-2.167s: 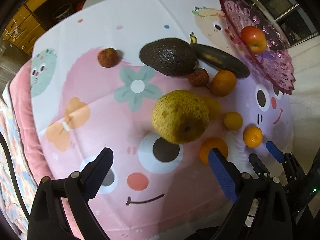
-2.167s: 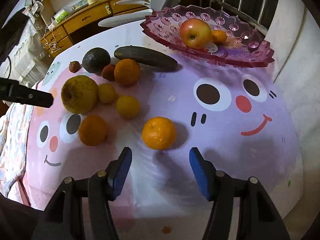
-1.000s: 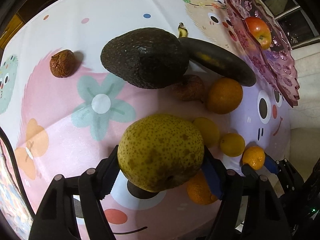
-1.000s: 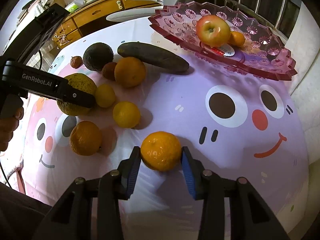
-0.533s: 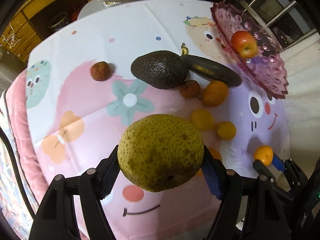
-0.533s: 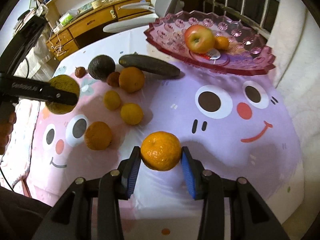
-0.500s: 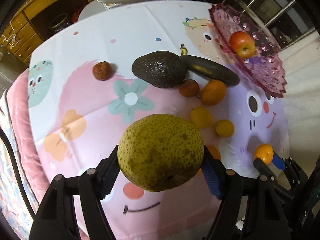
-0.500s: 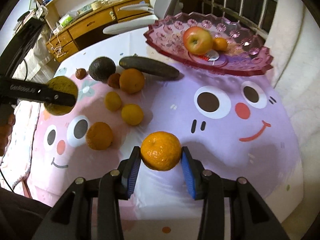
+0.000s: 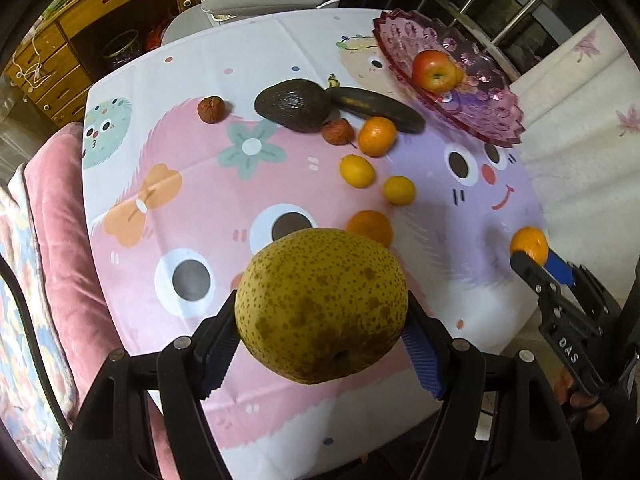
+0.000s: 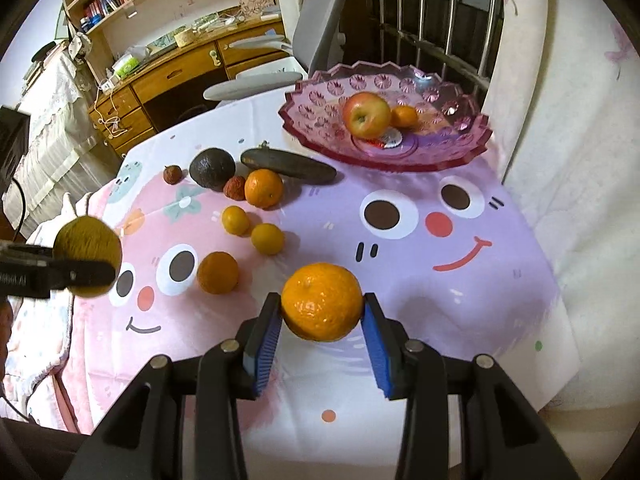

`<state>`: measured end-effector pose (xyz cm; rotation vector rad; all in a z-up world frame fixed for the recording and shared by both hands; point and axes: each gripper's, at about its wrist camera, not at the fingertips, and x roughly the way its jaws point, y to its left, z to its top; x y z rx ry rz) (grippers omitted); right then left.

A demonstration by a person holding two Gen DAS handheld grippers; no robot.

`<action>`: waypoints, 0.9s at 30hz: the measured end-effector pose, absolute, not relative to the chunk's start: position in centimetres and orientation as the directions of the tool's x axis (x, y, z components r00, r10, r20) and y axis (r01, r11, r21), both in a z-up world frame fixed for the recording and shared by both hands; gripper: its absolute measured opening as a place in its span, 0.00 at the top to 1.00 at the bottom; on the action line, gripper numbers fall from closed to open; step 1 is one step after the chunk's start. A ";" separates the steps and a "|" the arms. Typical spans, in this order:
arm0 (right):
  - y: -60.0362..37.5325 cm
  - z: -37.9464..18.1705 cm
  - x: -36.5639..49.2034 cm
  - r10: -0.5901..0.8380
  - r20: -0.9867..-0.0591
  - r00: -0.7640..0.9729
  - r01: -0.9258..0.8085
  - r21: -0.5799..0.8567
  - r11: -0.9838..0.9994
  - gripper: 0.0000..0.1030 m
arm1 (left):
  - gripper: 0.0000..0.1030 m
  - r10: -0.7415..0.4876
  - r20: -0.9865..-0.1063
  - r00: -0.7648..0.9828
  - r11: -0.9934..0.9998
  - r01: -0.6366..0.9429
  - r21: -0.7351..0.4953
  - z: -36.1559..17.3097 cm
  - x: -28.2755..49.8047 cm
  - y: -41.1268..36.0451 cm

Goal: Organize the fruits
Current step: 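Carry the pear and orange into the pink bowl and release both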

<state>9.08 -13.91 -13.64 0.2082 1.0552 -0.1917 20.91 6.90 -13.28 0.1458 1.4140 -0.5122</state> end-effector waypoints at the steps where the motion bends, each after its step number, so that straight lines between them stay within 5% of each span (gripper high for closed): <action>1: -14.1 -13.3 9.1 -0.057 -0.873 0.484 0.248 0.075 0.966 0.61 | 0.29 -0.256 -0.964 0.071 0.884 0.422 -0.204 -13.0 20.6 6.8; 27: -26.5 -8.5 14.7 0.098 -0.845 0.525 0.015 0.125 0.992 0.60 | 0.29 -0.301 -0.943 0.142 0.921 0.302 -0.248 -7.6 20.3 -7.6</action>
